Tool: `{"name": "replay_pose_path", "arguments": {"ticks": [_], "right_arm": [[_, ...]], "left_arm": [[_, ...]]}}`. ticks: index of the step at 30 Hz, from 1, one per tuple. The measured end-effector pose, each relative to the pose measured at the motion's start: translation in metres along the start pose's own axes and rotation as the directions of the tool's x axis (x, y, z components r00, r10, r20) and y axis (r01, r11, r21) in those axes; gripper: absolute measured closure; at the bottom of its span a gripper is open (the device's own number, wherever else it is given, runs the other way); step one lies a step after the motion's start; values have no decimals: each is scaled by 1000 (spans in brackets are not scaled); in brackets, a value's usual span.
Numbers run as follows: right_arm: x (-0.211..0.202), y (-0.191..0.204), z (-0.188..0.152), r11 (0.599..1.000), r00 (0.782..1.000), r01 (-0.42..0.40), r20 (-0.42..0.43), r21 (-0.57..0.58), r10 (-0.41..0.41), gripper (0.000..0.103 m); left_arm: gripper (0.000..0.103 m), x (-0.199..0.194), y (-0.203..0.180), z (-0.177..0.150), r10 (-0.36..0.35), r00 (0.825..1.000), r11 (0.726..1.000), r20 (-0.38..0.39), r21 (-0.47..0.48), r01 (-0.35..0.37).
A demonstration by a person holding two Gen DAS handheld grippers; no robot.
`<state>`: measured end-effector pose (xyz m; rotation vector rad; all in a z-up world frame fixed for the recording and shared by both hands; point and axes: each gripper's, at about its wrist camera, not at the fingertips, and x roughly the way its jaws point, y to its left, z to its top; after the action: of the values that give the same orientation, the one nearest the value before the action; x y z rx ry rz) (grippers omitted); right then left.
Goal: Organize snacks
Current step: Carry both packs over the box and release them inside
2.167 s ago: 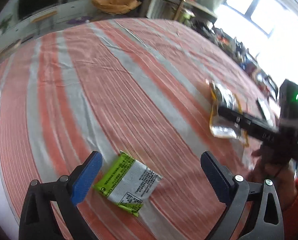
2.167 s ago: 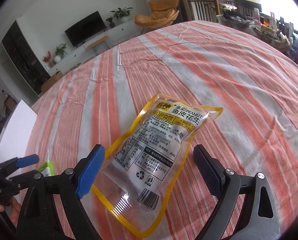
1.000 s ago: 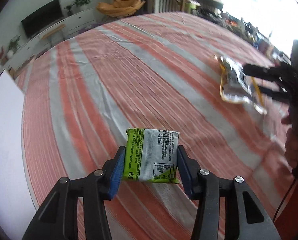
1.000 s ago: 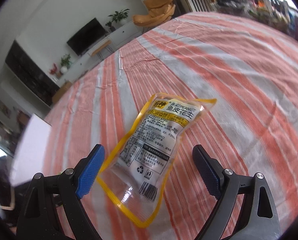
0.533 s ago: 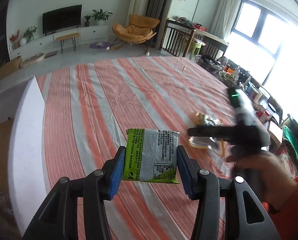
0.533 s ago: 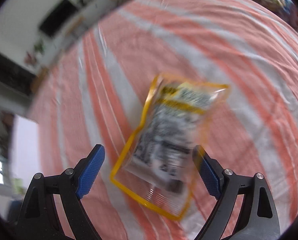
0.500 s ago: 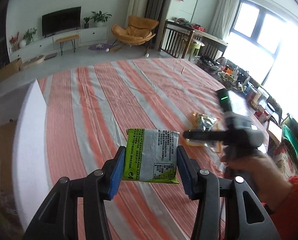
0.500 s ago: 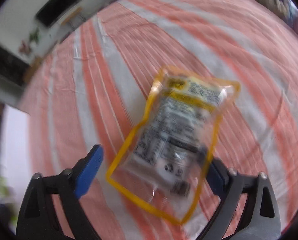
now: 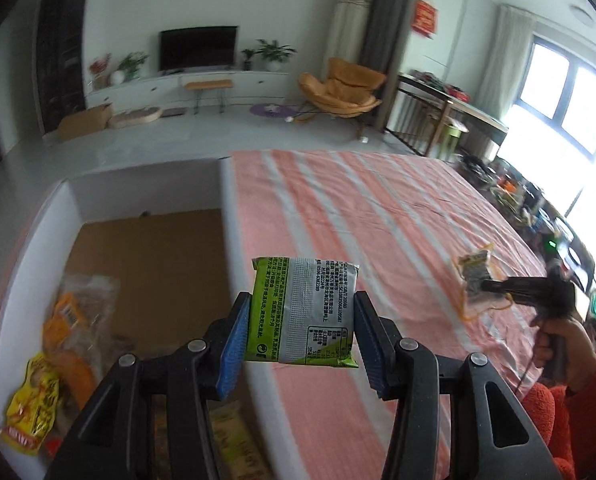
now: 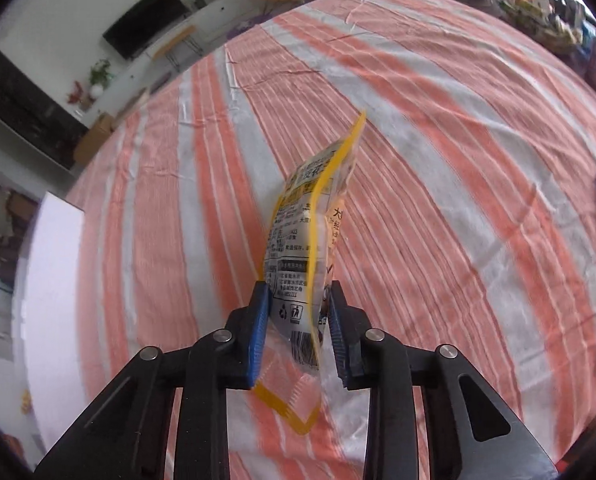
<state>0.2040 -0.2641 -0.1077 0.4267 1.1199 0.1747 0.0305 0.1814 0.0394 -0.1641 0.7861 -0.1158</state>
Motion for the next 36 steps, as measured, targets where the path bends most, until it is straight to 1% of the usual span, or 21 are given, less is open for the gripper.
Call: {"name": "replay_pose_path", "arguments": {"ticks": [2,4,5,7,10,13,14,16,18,19,21,22,23,24,25,26,27,30,31,34,36], "right_arm": [[-11,-6,0,992,993,-116,14,48,116,82],[-23,-6,-6,985,985,-170,31,40,169,83],[-31,2,-9,982,981,-190,41,20,189,83],[-35,6,-9,972,972,-233,39,28,232,83],[-50,28,-14,947,947,-322,25,17,321,83],[-70,71,-18,905,906,-423,12,-42,424,83],[-77,92,-18,876,878,-478,2,-65,479,83],[-90,126,-22,828,833,-551,-16,-106,553,83],[-103,173,-31,767,782,-621,-52,-161,621,83],[-106,193,-37,745,765,-641,-71,-184,640,83],[-105,243,-53,701,738,-671,-123,-241,663,83],[-101,262,-61,688,732,-677,-144,-263,665,82],[-93,283,-71,676,730,-679,-164,-286,663,78],[-83,303,-82,659,724,-685,-187,-312,664,72],[-73,318,-91,649,727,-681,-207,-339,655,62],[-62,331,-100,648,739,-669,-233,-365,632,38],[-52,341,-109,657,758,-648,-252,-384,601,36],[-43,347,-121,661,791,-607,-251,-441,558,36],[-45,347,-122,667,810,-577,-232,-470,538,36],[-52,348,-123,672,850,-506,-181,-541,495,35],[-61,350,-126,667,876,-445,-134,-598,463,30]], "left_arm": [[54,-7,22,-5,13,1000,998,2,-55,-13],[54,-15,36,-8,40,999,996,9,-79,-39],[54,-19,43,-9,56,998,995,14,-86,-54],[54,-24,54,-13,72,997,992,19,-102,-70],[54,-31,74,-15,88,996,988,16,-131,-86],[54,-39,89,-18,109,994,982,22,-158,-105],[54,-43,97,-20,123,992,979,24,-164,-118],[54,-45,105,-20,151,988,975,18,-167,-146],[54,-45,111,-24,188,982,969,5,-165,-184],[53,-45,111,-25,203,979,966,0,-164,-201],[53,-45,115,-29,247,969,957,-8,-157,-245],[52,-46,117,-30,266,964,952,-10,-154,-264],[50,-47,118,-32,293,956,944,-10,-153,-291],[39,-49,120,-34,313,950,938,-13,-155,-311],[19,-51,122,-36,329,944,931,-17,-158,-328],[11,-55,125,-40,344,939,925,-14,-164,-342],[4,-60,128,-44,357,934,921,-1,-169,-352],[4,-71,131,-54,393,919,907,14,-172,-385],[4,-74,128,-56,404,915,902,18,-175,-395],[4,-77,118,-60,460,887,874,25,-186,-448],[3,-76,108,-60,491,871,859,21,-179,-480]]}}
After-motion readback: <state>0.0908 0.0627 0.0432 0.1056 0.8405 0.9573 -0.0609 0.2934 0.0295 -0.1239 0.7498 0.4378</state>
